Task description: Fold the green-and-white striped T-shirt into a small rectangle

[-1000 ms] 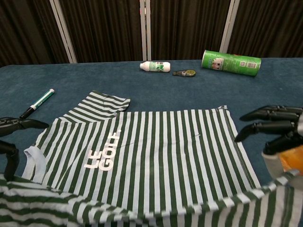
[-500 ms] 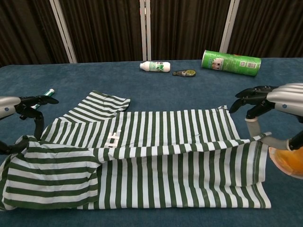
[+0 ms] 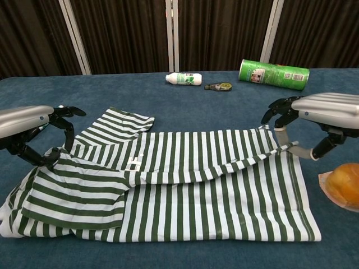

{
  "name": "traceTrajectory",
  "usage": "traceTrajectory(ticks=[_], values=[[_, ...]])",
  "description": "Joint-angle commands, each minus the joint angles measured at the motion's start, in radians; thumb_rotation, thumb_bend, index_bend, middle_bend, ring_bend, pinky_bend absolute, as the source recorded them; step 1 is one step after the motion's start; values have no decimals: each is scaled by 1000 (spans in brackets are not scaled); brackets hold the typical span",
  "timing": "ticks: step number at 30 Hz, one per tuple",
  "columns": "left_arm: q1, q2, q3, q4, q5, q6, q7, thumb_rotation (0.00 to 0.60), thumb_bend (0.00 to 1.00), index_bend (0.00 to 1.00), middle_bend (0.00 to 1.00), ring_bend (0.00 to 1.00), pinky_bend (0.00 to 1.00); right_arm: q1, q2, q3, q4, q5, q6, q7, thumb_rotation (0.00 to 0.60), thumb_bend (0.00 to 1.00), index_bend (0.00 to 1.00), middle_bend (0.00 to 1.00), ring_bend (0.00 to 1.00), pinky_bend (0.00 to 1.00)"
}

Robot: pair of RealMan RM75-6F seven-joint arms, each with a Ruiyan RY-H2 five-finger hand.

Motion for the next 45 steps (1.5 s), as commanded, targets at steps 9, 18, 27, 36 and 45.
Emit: traceTrajectory(ticks=[9, 18, 27, 36, 45], values=[[-63, -11, -61, 61, -103, -57, 7, 600, 596, 868, 0, 0, 0, 67, -75, 65, 113, 112, -92, -14, 600, 384, 806, 158, 0, 0], [-104, 28, -72, 89, -170, -137, -11, 600, 596, 866, 0, 0, 0, 104, -114, 89, 189, 168, -142, -7, 600, 384, 806, 158, 0, 0], [-141, 25, -85, 143, -213, -156, -10, 600, 596, 863, 0, 0, 0, 143, -162, 116, 266, 247, -210, -6, 600, 384, 804, 158, 0, 0], [-168, 4, -90, 195, -234, -162, -14, 600, 596, 863, 0, 0, 0, 186, -224, 133, 357, 292, -259, -19, 600, 384, 804, 158, 0, 0], [-186, -14, -84, 228, -262, -174, -9, 600, 596, 864, 0, 0, 0, 208, -257, 135, 411, 305, -281, -21, 600, 384, 803, 158, 0, 0]])
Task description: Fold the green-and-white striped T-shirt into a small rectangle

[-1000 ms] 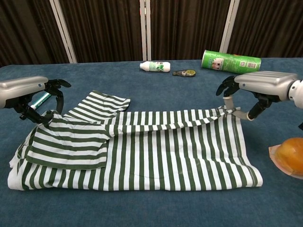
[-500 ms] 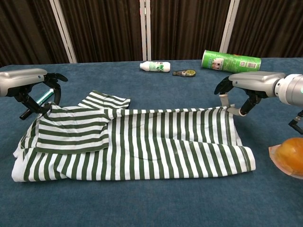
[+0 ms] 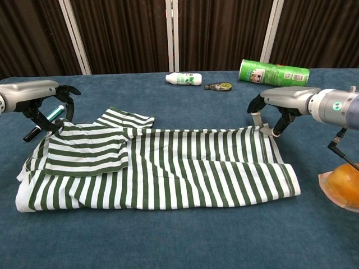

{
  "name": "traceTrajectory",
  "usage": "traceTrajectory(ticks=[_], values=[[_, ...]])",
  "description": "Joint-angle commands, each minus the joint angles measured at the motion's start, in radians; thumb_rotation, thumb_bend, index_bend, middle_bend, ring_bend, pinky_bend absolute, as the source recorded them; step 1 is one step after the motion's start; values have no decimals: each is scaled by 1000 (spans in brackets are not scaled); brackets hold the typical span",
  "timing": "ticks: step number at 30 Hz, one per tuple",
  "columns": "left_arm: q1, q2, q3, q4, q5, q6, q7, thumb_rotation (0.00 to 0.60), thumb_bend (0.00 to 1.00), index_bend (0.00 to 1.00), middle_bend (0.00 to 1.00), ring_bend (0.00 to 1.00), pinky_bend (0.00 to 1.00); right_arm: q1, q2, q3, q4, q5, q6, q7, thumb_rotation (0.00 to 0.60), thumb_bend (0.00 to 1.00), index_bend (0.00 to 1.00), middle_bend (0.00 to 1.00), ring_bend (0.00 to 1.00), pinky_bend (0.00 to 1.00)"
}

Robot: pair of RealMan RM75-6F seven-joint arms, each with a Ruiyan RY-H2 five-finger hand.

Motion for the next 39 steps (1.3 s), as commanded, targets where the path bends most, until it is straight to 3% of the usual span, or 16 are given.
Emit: traceTrajectory(ticks=[1, 3, 5, 6, 8, 11, 16, 24, 26, 27, 28, 30, 31, 33, 39], values=[[-5, -3, 1, 7, -4, -3, 0, 600, 596, 864, 0, 0, 0, 4, -6, 1, 11, 4, -5, 2, 600, 384, 800, 158, 0, 0], [-8, -7, 2, 13, -4, -3, 2, 600, 596, 864, 0, 0, 0, 6, -10, 1, 18, 7, -7, 4, 600, 382, 750, 151, 0, 0], [-11, -12, 2, 20, -7, -3, 3, 600, 596, 864, 0, 0, 0, 7, -14, 0, 26, 8, -9, 4, 600, 353, 550, 122, 0, 0], [-12, -15, 2, 24, -10, -4, 2, 600, 596, 864, 0, 0, 0, 8, -16, -2, 31, 7, -8, 2, 600, 299, 387, 95, 0, 0], [-16, -21, 3, 34, -13, -8, 2, 600, 596, 864, 0, 0, 0, 7, -20, -4, 37, 3, -4, 4, 600, 188, 183, 48, 0, 0], [-21, -30, 1, 50, -18, -11, -1, 600, 596, 864, 0, 0, 0, 2, -25, 3, 38, 4, 11, 24, 600, 133, 56, 4, 0, 0], [-27, -38, 0, 63, -22, -11, -4, 600, 596, 864, 0, 0, 0, -3, -15, 3, 24, -10, 38, 34, 600, 132, 1, 0, 0, 0], [-31, -52, 2, 91, -28, -14, -12, 600, 596, 844, 0, 0, 0, -31, 39, -5, -53, -41, 90, 62, 600, 131, 0, 0, 0, 0], [-33, -57, 3, 101, -31, -18, -14, 600, 566, 744, 0, 0, 0, -39, 60, -7, -80, -54, 109, 73, 600, 130, 0, 0, 0, 0], [-34, -60, 3, 105, -32, -21, -15, 600, 494, 579, 0, 0, 0, -43, 70, -7, -92, -59, 119, 77, 600, 130, 0, 0, 0, 0], [-34, -62, 4, 109, -34, -23, -17, 600, 390, 343, 0, 0, 0, -46, 77, -7, -100, -63, 125, 80, 600, 130, 0, 0, 0, 0], [-35, -68, 2, 118, -34, -28, -28, 600, 224, 50, 0, 0, 0, -53, 99, -8, -127, -71, 141, 87, 600, 129, 0, 0, 0, 0], [-34, -71, 1, 123, -33, -28, -35, 600, 173, 0, 0, 0, 0, -57, 109, -8, -140, -76, 149, 90, 600, 129, 0, 0, 0, 0], [-29, -80, -6, 135, -22, -16, -57, 600, 140, 0, 0, 0, 0, -68, 135, -10, -172, -88, 173, 94, 600, 128, 0, 0, 0, 0], [-6, -96, -22, 161, 46, 46, -131, 600, 106, 0, 0, 0, 0, -104, 203, -23, -258, -117, 230, 103, 600, 126, 0, 0, 0, 0]])
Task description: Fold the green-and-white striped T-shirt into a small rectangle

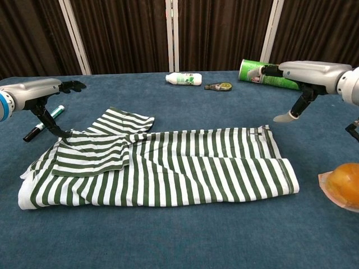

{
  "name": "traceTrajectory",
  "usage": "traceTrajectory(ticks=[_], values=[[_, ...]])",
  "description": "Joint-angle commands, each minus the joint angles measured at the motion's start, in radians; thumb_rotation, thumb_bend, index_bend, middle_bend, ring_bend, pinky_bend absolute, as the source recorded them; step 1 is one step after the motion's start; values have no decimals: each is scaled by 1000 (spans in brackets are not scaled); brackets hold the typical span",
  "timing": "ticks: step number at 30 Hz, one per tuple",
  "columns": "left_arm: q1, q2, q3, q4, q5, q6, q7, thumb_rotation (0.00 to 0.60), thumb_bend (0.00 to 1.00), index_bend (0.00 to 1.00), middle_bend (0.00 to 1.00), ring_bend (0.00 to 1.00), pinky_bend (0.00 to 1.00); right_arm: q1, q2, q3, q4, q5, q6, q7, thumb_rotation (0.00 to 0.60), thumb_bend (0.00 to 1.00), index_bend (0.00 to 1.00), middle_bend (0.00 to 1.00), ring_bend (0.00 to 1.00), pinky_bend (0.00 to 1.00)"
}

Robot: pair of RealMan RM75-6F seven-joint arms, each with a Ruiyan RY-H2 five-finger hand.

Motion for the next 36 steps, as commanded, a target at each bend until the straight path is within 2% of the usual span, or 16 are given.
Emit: traceTrajectory(ticks=[1, 8, 12, 14, 16, 19, 22, 25, 36], values=[[16, -2, -8, 6, 39, 29, -41, 600, 106, 0, 0, 0, 0, -33, 50, -16, -59, -29, 47, 8, 600, 126, 0, 0, 0, 0], [41, 52, -4, -58, 123, 75, -95, 600, 105, 0, 0, 0, 0, -97, 145, -56, -169, -86, 137, 5, 600, 121, 24, 0, 0, 0], [86, 159, 40, -185, 239, 112, -157, 600, 106, 5, 0, 0, 0, -178, 240, -94, -274, -151, 268, -28, 600, 91, 29, 0, 0, 0], [98, 188, 58, -215, 278, 117, -180, 600, 107, 116, 0, 0, 0, -204, 261, -103, -297, -166, 308, -38, 600, 80, 34, 0, 0, 0], [111, 217, 81, -242, 331, 124, -215, 600, 111, 315, 0, 0, 0, -237, 280, -113, -318, -185, 360, -44, 600, 74, 36, 0, 0, 0], [132, 246, 123, -264, 416, 146, -248, 600, 118, 411, 0, 0, 0, -302, 302, -126, -353, -206, 460, -47, 600, 69, 48, 0, 0, 0], [145, 237, 165, -249, 484, 163, -241, 600, 125, 442, 0, 0, 0, -369, 316, -139, -384, -212, 547, -51, 600, 67, 54, 0, 0, 0], [149, 206, 183, -214, 515, 172, -223, 600, 139, 455, 0, 0, 0, -410, 307, -146, -381, -225, 604, -62, 600, 62, 54, 0, 0, 0], [152, 102, 230, -65, 620, 205, -203, 600, 235, 466, 0, 0, 0, -500, 267, -139, -369, -255, 727, -89, 600, 21, 55, 0, 0, 0]])
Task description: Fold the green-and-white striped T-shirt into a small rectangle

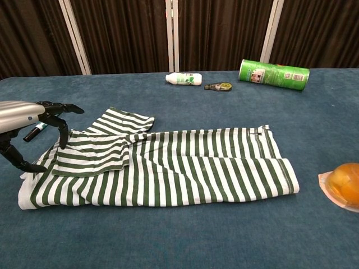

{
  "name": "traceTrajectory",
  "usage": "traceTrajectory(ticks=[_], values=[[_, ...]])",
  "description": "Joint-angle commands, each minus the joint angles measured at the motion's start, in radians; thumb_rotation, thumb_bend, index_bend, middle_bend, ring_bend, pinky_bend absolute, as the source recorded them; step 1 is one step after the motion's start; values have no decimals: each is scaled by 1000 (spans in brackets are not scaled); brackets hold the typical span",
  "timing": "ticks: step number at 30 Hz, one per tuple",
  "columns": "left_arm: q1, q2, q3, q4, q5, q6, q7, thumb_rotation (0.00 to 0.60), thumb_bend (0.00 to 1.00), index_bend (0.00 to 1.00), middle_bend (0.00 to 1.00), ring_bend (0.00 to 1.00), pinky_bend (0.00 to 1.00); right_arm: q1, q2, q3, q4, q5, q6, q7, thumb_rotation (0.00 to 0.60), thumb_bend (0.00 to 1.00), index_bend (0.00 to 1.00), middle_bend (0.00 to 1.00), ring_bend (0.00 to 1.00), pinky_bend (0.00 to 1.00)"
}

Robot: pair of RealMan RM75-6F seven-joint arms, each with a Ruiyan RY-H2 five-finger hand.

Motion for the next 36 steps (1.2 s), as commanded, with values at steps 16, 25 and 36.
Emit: traceTrajectory(ticks=[16, 25, 36], values=[[-2, -118, 28, 164, 51, 14, 3, 600, 249, 466, 0, 0, 0, -48, -12, 8, 21, -26, 17, -51, 600, 10, 60, 0, 0, 0], [-7, -171, 4, 230, 48, 40, -48, 600, 279, 466, 0, 0, 0, -52, -10, 13, 11, -40, 8, -60, 600, 10, 60, 0, 0, 0], [-15, -211, 19, 292, 53, 19, -67, 600, 278, 466, 0, 0, 0, -58, -11, 23, 11, -48, 2, -56, 600, 9, 65, 0, 0, 0]])
